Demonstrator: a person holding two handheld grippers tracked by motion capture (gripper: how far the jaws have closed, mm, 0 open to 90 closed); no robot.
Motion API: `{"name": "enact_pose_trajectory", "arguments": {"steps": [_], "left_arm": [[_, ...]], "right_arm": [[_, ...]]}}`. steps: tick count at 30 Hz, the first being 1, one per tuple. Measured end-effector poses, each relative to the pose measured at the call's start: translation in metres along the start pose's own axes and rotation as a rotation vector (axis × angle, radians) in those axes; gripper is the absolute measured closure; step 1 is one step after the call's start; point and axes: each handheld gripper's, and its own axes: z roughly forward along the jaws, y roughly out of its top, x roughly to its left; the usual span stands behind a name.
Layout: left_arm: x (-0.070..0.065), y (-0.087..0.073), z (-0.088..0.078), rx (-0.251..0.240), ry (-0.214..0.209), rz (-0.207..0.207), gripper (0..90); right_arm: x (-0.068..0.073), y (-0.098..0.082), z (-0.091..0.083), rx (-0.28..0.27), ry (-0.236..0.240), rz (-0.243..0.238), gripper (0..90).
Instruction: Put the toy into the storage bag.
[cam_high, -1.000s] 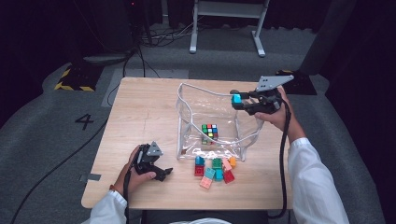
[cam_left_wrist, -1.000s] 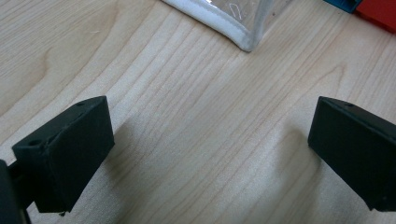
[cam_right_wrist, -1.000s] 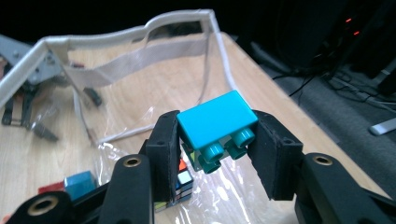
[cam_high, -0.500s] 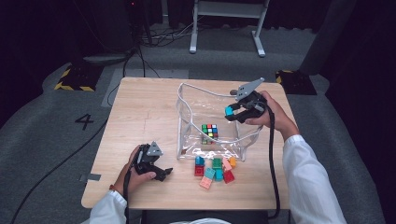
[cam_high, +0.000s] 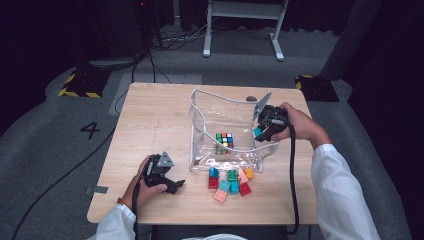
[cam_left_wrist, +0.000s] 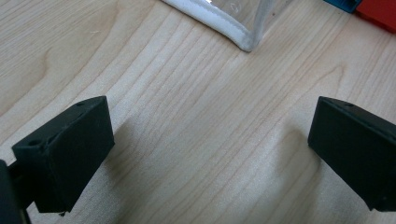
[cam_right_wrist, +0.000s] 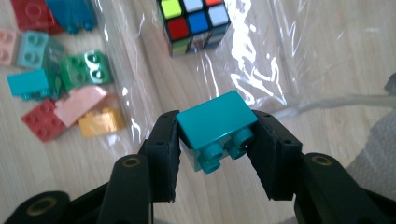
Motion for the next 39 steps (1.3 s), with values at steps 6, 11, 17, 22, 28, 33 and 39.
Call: {"name": "enact_pose_trajectory", "arguments": {"steps": [6,11,17,22,28,33,39], "left_arm": [[0.0,0.0,0.0,-0.001,0.0,0.001,0.4],[0.0,0.0,0.0,0.0,0.0,0.001,0.4],[0.0,0.0,0.0,0.0,0.0,0.0,0.4],[0.0,0.0,0.0,-0.001,0.0,0.0,0.4],[0.0,0.0,0.0,-0.001,0.001,0.002,0.4],[0.0,0.0,0.0,-0.002,0.0,0.002,0.4],[0.0,0.0,0.0,-0.001,0.001,0.001,0.4]], "right_arm": [[0.002,-0.003,-0.001,0.014,0.013,0.002,54.4],[0.005,-0.007,-0.008,-0.06,-0.005,0.036,49.3],[0.005,-0.024,-0.021,-0.232,-0.05,0.035,43.4],[0.011,-0.042,-0.031,-0.332,-0.104,0.099,38.8],[0.02,-0.063,-0.046,-0.514,-0.194,0.186,32.4],[0.031,-0.088,-0.057,-0.611,-0.265,0.268,29.1],[0.043,-0.116,-0.065,-0.701,-0.32,0.321,28.0]]}}
